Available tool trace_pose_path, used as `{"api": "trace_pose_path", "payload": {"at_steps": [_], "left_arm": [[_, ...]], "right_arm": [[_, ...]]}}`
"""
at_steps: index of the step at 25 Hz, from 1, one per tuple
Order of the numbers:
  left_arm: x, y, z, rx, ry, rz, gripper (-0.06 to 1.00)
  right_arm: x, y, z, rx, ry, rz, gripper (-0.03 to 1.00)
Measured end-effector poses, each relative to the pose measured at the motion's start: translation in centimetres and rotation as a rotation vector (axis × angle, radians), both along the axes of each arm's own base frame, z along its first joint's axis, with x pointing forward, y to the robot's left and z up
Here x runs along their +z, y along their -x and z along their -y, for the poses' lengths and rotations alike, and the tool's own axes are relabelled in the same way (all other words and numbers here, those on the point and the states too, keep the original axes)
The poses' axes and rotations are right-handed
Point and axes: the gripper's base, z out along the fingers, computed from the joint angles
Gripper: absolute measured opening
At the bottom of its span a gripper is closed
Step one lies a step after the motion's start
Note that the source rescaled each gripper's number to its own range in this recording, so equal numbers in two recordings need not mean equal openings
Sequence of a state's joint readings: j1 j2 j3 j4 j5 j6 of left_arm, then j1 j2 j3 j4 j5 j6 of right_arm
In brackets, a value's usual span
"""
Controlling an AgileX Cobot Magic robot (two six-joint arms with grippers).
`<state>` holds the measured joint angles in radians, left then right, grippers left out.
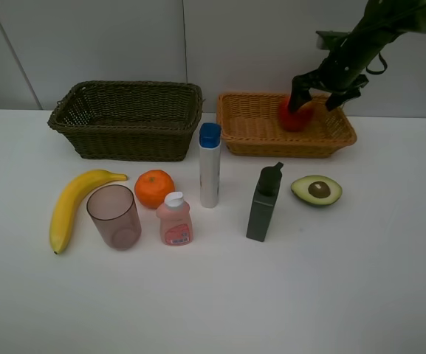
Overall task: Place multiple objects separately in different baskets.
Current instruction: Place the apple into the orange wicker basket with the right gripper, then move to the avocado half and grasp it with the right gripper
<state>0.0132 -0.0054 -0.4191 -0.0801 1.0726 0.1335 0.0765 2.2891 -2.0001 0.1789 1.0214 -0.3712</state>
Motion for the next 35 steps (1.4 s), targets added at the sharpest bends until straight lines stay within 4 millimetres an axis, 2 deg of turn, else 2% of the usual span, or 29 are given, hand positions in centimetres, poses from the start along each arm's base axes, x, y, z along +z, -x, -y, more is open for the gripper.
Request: {"api": "trace_pose_path", "payload": {"at_steps": [5,11,17,26,29,35], "left_arm": [[0.0,0.0,0.0,0.0,0.0,0.0,1.0],[0.0,0.0,0.0,0.0,0.0,0.0,1.0],[0.0,0.0,0.0,0.0,0.0,0.0,1.0],[0.0,0.0,0.0,0.0,0.0,0.0,1.0],[0.0,0.0,0.0,0.0,0.0,0.0,1.0],[0.0,0.0,0.0,0.0,0.0,0.0,1.0]], "right_arm": [[1.5,1.4,-0.4,0.053,0.084,-0.07,1.0],[3.3,3.1,-2.2,0.182,0.186,-0.089,1.0],[4.1,6.6,-3.1,0.329,0.224,-0.13,1.0],[2.5,12.3,-2.9,0.597,0.286,-0.101,1.0],[1.8,13.2,-2.7,0.655,0.299,-0.095,1.0],[-1.2,15.5,-3.0,0.839,0.324,-0.126,1.0]]}}
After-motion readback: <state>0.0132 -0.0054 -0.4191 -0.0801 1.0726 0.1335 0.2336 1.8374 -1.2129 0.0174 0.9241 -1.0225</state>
